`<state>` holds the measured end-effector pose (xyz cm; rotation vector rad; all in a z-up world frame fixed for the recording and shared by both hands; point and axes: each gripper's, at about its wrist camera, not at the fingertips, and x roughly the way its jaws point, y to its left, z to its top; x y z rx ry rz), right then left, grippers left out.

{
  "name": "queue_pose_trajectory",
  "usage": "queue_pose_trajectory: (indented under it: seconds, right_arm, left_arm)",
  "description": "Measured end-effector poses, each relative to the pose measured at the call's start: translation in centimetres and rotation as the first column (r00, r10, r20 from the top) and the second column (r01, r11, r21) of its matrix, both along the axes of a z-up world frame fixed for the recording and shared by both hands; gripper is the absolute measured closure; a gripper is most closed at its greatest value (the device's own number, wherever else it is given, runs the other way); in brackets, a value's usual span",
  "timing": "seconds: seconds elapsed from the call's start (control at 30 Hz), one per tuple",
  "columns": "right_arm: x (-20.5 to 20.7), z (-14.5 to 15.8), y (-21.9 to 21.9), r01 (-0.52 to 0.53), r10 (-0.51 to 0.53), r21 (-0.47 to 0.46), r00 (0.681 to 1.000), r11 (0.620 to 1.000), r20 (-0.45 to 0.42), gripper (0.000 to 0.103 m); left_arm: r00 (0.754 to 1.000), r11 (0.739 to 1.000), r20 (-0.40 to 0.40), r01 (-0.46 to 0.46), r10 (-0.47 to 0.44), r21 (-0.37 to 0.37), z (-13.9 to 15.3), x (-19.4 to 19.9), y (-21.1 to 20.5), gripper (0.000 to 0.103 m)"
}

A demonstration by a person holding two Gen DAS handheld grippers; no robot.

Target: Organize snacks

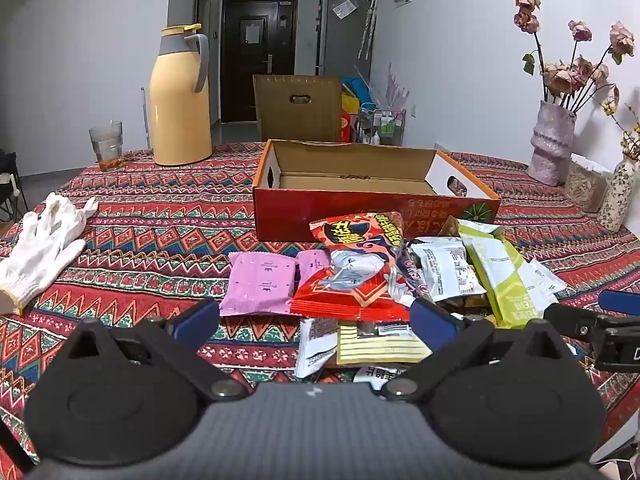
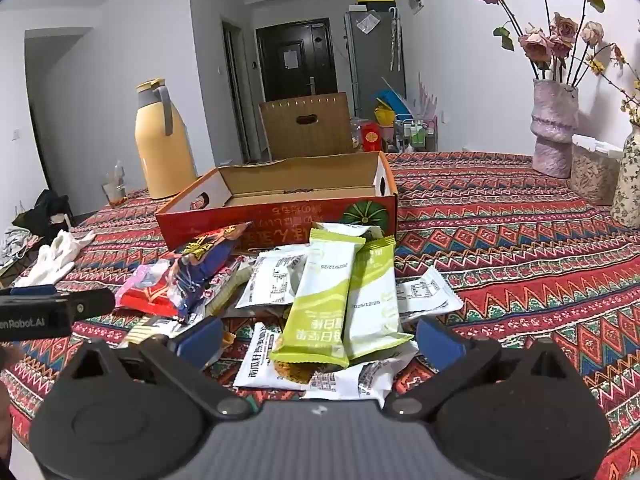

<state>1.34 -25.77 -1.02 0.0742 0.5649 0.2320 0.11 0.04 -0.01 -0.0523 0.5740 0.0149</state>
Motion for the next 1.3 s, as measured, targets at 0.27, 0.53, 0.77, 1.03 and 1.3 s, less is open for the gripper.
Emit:
queue_pose_trajectory:
  seconds: [0.27,0.53,0.77,1.03,1.3]
  right_arm:
    - [0.2,0.1,-0.1,-0.011,0.011,0.004,1.0,1.0,0.0,0.0]
    - [0.0,-0.2,0.0,0.004,-0.004,-0.009,1.0,1.0,0.0,0.0]
    - [0.3,-0.3,-0.1,0.008,-0.008,-0.014,1.0,1.0,-0.008,0.0]
    - [0.5,-0.5,0.0,0.008,-0.009,-0.02,1.0,1.0,-0.012,0.0]
    - [0.6,-0.6,0.1,0.008,-0.008,-0.024,1.0,1.0,-0.016,0.0]
  left_arm:
    - [1.0,1.0,0.017,-0.006,0.006,0.014,-0.2,-0.1,-0.9,0.0]
    - [1.0,1.0,0.028,0.012,-0.012,0.007,-0.2,-0.3,-0.1,0.0]
    - [1.0,1.0,0.027,0.004,-0.004,0.007,-0.4,-0.2,0.0,0.0]
    - [1.0,1.0,0.02,0.001,-0.001,0.002,-0.6,0.0,0.2,0.0]
    - [1.0,1.0,0.02,0.0,0.0,0.001,-0.7,0.0,0.2,0.0]
